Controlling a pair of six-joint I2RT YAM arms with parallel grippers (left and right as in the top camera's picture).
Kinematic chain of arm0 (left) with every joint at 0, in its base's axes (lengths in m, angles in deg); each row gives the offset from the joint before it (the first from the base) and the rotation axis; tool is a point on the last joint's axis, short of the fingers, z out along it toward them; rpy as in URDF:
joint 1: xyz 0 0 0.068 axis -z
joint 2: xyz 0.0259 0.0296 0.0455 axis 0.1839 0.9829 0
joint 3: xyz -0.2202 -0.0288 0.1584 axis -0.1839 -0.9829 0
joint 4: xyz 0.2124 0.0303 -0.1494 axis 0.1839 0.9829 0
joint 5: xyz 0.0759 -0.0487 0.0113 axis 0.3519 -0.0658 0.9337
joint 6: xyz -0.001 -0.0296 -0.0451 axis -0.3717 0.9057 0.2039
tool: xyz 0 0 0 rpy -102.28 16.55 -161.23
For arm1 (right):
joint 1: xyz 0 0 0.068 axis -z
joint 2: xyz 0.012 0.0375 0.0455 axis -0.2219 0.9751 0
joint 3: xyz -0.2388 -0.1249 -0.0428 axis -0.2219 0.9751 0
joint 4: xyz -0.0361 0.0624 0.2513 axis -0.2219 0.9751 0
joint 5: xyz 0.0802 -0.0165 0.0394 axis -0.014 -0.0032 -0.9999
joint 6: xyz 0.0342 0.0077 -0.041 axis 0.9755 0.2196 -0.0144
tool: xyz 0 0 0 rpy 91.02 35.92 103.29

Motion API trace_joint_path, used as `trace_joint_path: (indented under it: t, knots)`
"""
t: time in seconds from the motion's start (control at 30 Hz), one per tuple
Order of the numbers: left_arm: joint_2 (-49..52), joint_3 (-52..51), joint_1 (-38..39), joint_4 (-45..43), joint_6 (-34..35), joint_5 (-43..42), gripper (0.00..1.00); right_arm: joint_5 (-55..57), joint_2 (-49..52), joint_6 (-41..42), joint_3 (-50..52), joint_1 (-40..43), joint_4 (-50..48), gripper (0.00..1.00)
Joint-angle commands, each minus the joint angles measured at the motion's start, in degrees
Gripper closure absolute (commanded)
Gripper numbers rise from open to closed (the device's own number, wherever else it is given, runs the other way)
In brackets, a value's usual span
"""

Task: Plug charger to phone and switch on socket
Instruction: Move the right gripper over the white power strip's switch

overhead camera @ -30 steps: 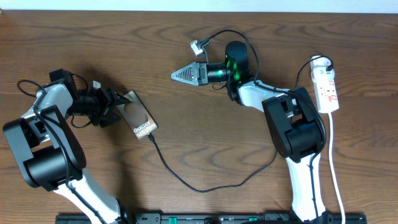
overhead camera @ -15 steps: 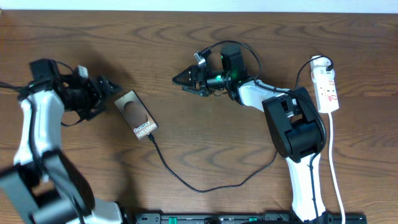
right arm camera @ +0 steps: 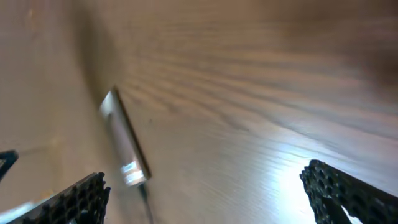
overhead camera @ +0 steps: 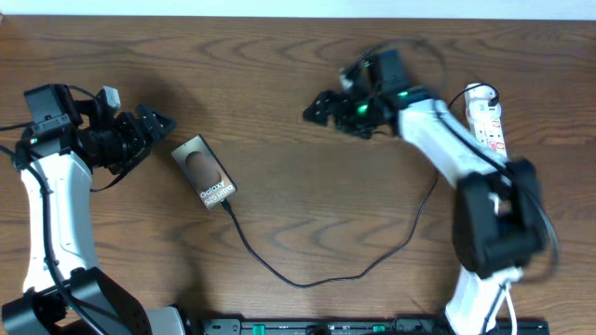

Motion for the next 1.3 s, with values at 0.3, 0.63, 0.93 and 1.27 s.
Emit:
trace_joint_path:
  t: [0.3,0.63,0.93,1.27]
  knots:
    - [0.09,-0.02,0.02,0.24,-3.02,0.5,0.1,24.22,-19.63,-9.6,-5.75,21.81,13.92,0.01]
    - [0.09,-0.02,0.02,-0.11,-4.46,0.5,0.1,11.89,-6.75,-23.93,-28.3,43.95,34.01,0.01]
    - [0.09,-0.02,0.02,-0.11,-4.48,0.5,0.1,-1.31,10.58,-34.8,-38.51,48.81,41.94,0.01]
    - [0.09,-0.02,0.02,-0.15,-4.52,0.52,0.1,-0.55,20.65,-39.91,-38.51,47.67,42.53,0.02]
